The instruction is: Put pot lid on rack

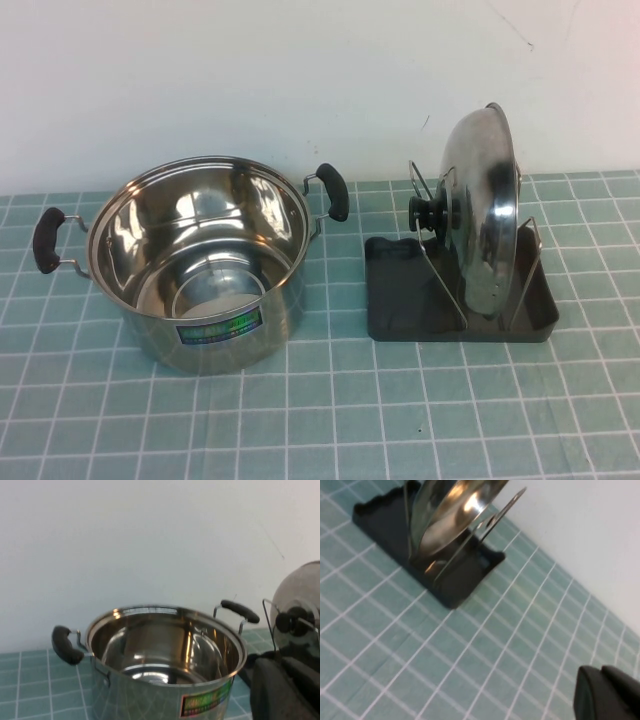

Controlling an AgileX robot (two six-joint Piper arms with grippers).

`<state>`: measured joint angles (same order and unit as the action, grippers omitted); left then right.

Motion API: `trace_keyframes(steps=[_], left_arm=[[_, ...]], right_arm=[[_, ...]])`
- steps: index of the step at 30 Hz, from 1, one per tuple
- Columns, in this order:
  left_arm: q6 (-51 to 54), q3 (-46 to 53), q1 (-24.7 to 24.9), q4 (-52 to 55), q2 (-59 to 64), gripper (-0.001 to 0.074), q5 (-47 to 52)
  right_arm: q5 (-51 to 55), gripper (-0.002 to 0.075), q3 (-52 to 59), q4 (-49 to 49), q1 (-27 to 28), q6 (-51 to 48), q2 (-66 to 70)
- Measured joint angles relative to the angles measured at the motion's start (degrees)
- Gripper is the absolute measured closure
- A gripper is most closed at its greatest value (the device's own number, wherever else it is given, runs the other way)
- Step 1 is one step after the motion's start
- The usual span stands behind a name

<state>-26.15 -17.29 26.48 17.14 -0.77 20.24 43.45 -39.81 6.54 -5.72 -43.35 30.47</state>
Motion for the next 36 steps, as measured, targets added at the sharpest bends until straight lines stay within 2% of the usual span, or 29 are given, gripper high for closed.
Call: trace_keyframes(steps=[5, 10, 29, 33, 36], left_arm=[[0.0, 8.0, 0.0, -0.1, 0.0, 0.0736, -5.2], [0.0, 10.0, 0.0, 0.3, 0.0, 0.0736, -8.1], [0.0, 10.5, -0.1, 0.5, -0.1, 0.0736, -9.5], [0.1, 11.1, -3.3, -0.7, -0.1, 0.0736, -7.3], [3.4, 13.1, -8.9, -6.4, -0.1, 0.0736, -6.4]], right_arm=[[-2.5, 0.0719, 14.1, 1.3, 0.0, 0.1, -12.7], [-3.0, 0.0720, 19.7, 1.5, 0.0, 0.1, -20.1], [-4.3, 0.0726, 20.6, 1.9, 0.0, 0.1, -22.2], [-4.3, 0.0726, 20.7, 1.9, 0.0, 0.1, -22.2], [-4.3, 0.0726, 20.7, 1.9, 0.0, 0.1, -22.2]])
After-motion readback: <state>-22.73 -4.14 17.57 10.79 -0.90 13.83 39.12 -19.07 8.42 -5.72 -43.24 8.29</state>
